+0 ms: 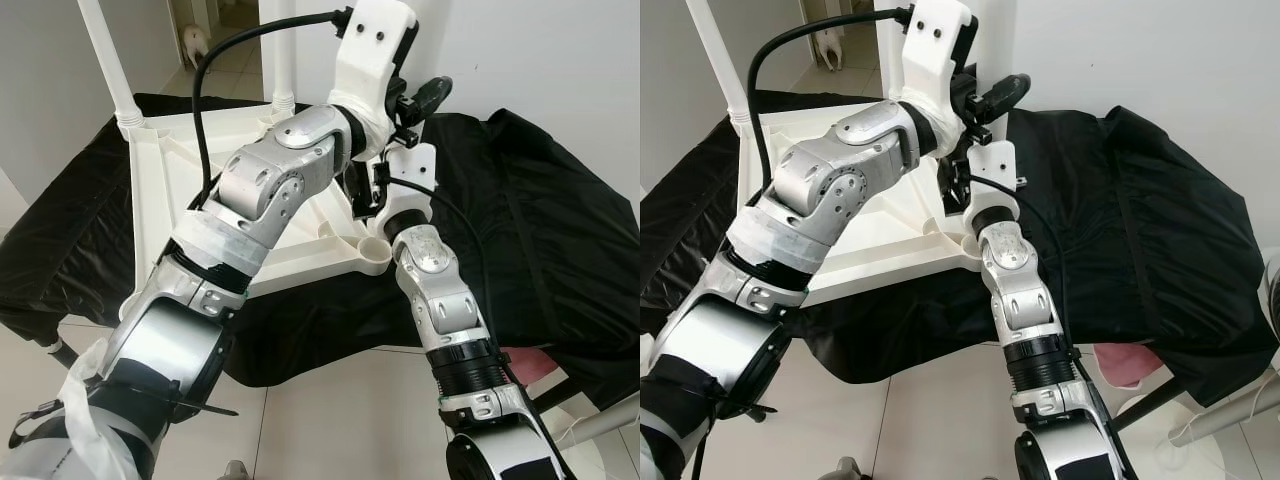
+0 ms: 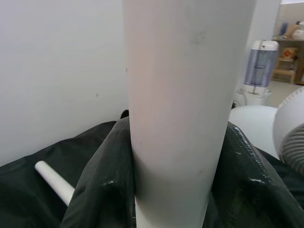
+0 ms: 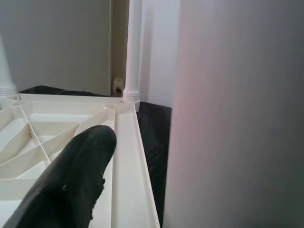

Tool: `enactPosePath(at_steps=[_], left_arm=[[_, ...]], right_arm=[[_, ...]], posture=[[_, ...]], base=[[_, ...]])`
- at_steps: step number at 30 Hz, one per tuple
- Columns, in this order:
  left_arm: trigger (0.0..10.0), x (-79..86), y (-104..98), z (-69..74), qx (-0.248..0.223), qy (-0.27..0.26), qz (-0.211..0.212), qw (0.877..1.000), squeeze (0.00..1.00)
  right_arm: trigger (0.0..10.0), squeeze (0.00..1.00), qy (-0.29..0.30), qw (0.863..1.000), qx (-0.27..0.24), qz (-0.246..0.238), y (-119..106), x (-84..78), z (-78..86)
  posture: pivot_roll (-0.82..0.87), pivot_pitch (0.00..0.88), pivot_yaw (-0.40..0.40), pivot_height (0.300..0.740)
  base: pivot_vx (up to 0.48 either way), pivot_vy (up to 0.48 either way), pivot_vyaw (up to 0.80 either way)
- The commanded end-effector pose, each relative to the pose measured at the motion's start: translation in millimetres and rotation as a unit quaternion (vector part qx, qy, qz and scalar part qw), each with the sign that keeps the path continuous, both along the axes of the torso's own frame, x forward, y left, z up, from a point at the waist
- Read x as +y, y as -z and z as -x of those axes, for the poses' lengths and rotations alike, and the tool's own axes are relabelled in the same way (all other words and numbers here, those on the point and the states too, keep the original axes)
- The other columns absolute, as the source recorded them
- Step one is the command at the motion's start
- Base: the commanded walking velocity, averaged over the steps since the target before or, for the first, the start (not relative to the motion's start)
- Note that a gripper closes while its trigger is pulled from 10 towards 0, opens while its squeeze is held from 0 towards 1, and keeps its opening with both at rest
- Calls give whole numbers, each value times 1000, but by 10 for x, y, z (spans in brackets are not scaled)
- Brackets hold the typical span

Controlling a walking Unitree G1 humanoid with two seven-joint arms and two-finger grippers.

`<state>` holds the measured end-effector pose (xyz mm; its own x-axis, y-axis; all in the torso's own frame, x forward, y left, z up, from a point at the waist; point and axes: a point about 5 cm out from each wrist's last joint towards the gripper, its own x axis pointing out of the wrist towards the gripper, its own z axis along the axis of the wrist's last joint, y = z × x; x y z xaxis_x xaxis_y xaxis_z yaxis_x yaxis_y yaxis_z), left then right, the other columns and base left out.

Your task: Building children table

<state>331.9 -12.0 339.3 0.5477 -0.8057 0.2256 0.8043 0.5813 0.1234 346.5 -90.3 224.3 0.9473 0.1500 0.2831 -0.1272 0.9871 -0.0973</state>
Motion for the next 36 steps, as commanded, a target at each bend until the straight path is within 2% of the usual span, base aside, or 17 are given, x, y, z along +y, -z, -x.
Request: enactPosePath(at_steps=[1,3,4,13,14,16,17,18,20,28,29,30,31,36], left_arm=[[10000,-5,-99,26,-17,2,1,1000,0],[10000,0,-100,28,-18,0,1,1000,0],[10000,1,-107,27,-19,-1,2,1000,0],[10000,-3,-129,33,-25,-3,4,1000,0],[10000,-8,-130,32,-26,-3,4,1000,0],[10000,-8,-130,32,-26,-3,4,1000,0],[10000,-15,-132,35,-27,-2,4,1000,0],[10000,-24,-132,43,-27,-1,4,1000,0],[10000,-22,-127,34,-27,-2,2,1000,0],[10000,39,-115,5,-25,-13,2,1000,0],[10000,54,-125,6,-22,-13,8,1000,271],[10000,66,-134,7,-22,-15,12,1000,867],[10000,80,-145,6,-22,-16,16,1000,1000],[10000,111,-228,59,-36,-3,43,998,1000]], right_arm=[[2588,0,3,1000,-1,-2,0,6,-8],[2588,0,-1,1000,2,-8,12,19,0],[0,0,2,1000,6,-14,27,15,-1],[0,0,31,999,20,-36,86,-64,-11],[941,0,37,998,23,-43,98,-89,-14],[941,0,37,998,23,-43,98,-89,-14],[6078,0,43,997,26,-51,110,-114,-13],[10000,0,47,996,32,-67,125,-142,-7],[10000,0,57,993,35,-102,136,-206,-3],[10000,0,72,986,25,-151,134,-355,12],[10000,0,73,986,26,-149,133,-367,6],[10000,0,73,986,27,-147,131,-376,0],[10000,0,74,986,27,-146,128,-380,-8],[10000,0,73,988,28,-136,113,-395,-37]], posture=[[-33,0,0,740],[-33,0,0,740],[-32,0,0,740],[-41,0,8,740],[-46,0,12,740],[-46,0,12,740],[-47,0,15,740],[-46,0,17,740],[-41,0,15,740],[-16,0,0,740],[-8,0,-4,740],[-4,0,-7,740],[-4,0,-7,740],[18,0,-24,740]], base=[[0,0,0],[0,0,0],[0,0,0],[0,0,0],[0,0,0],[0,0,0],[0,0,0],[0,0,0],[0,0,0],[0,0,0],[0,0,0],[0,0,0],[0,0,0],[0,0,0]])
